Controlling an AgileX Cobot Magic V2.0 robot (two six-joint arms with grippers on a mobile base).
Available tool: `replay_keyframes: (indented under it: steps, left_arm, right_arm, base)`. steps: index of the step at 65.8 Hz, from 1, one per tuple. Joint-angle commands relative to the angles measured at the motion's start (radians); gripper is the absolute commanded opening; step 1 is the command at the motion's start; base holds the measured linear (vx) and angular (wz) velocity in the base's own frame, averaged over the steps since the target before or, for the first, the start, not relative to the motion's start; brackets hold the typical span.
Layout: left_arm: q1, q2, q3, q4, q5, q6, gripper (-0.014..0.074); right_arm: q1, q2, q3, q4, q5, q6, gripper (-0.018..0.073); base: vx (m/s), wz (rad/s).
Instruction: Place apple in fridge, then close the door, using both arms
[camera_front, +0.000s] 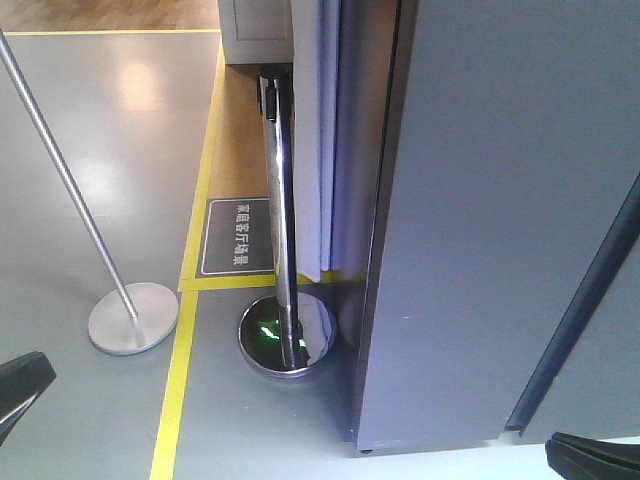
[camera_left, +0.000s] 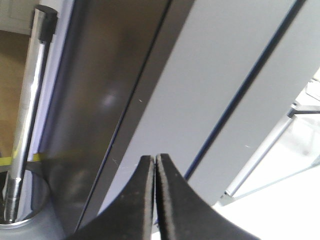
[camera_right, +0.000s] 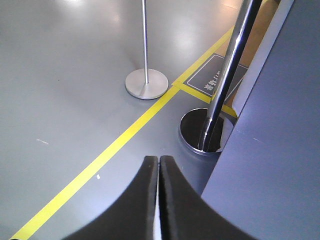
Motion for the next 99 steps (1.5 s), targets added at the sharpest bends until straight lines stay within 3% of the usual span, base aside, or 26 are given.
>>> replay_keyframes:
  steps: [1,7,11,17,24,37,41,47,50,53,57,63,66,69,77,83,87,93,99]
  left_arm:
    - [-0.001,0.008,-0.025,-0.058,0.008,-0.005,-0.0008]
    - [-0.001,0.008,-0.025,-0.082,0.008,-0.005,-0.0008]
    - [-0.001,0.008,-0.025,-0.143,0.012,-0.005,-0.0008]
    - [-0.001,0.008,-0.027,-0.311,0.028,-0.005,-0.0008]
    - [-0.001,0.008,-0.027,-0.578,0.055,-0.005,-0.0008]
    - [-0.001,0.008,-0.026,-0.977,0.069,-0.005,-0.0008]
    - [-0.001,0.008,-0.018,-1.071,0.064,-0.005,-0.0008]
    - [-0.001,0.008,0.008,-1.128,0.074,0.011,-0.0008]
    - [-0.002,0.008,0.018,-1.125,0.105,0.088,-0.0008]
    - [-0.007,0.003,0.023,-1.117,0.152,0.22,-0.0008]
    - [-0.022,-0.005,0.032,-1.099,0.201,0.517,-0.0008]
    - [-0.051,-0.019,0.051,-1.118,0.208,0.863,-0.0008]
    - [-0.062,-0.029,0.063,-1.181,0.227,1.067,-0.0008]
    - [-0.065,-0.036,0.071,-1.243,0.269,1.216,-0.0008]
    - [-0.074,-0.073,0.101,-1.525,0.516,1.614,-0.0008]
    - [-0.074,-0.111,0.116,-1.672,0.717,1.799,-0.0008]
    - [-0.082,-0.146,0.131,-1.694,0.827,1.909,-0.0008]
    - [-0.089,-0.198,0.165,-1.692,0.913,1.962,-0.0008]
    - [-0.09,-0.267,0.2,-1.691,0.928,1.96,-0.0008]
  right_arm:
    - [-0.003,0.006,-0.025,0.03,-0.045,-0.012,-0.0003]
    - [-0.003,0.006,-0.025,0.03,-0.045,-0.012,-0.0003]
    - [-0.003,0.006,-0.025,0.03,-0.045,-0.012,-0.0003]
    - [-0.003,0.006,-0.025,0.03,-0.039,-0.012,-0.0003]
    - [-0.003,0.006,-0.025,0.03,-0.026,-0.012,-0.0003]
    - [-0.003,0.006,-0.025,0.03,-0.021,-0.012,-0.0003]
    - [-0.003,0.006,-0.025,0.03,-0.021,-0.012,-0.0003]
    - [-0.003,0.006,-0.025,0.03,-0.021,-0.012,-0.0003]
    - [-0.003,0.006,-0.025,0.03,-0.021,-0.012,-0.0003]
    - [-0.003,0.006,-0.025,0.03,-0.02,-0.012,-0.0003]
    - [-0.003,0.006,-0.025,0.03,-0.02,-0.012,-0.0003]
    - [-0.003,0.006,-0.025,0.03,-0.019,-0.012,-0.0003]
    - [-0.003,0.006,-0.025,0.03,-0.018,-0.012,-0.0003]
    - [-0.003,0.006,-0.025,0.03,-0.018,-0.012,-0.0003]
    - [-0.003,0.006,-0.025,0.03,-0.01,-0.012,-0.0003]
    - [-0.003,0.006,-0.025,0.03,-0.007,-0.012,-0.0003]
    - [-0.003,0.006,-0.025,0.03,-0.007,-0.012,-0.0003]
    - [-0.003,0.006,-0.025,0.03,-0.007,-0.012,-0.0003]
    - [-0.003,0.006,-0.025,0.03,-0.007,-0.012,-0.0003]
  base:
    - [0.0,0.0]
    - [0.0,0.0]
    - [0.0,0.0]
    - [0.0,0.0]
    - [0.0,0.0]
    - [0.0,0.0]
    - [0.0,0.0]
    - [0.0,0.0]
    - [0.0,0.0]
    - [0.0,0.0]
    - [0.0,0.0]
    - [0.0,0.0]
    - [0.0,0.0]
    - [0.0,0.0]
    - [0.0,0.0]
    - [0.0,0.0]
    - [0.0,0.0]
    - [0.0,0.0]
    - [0.0,0.0]
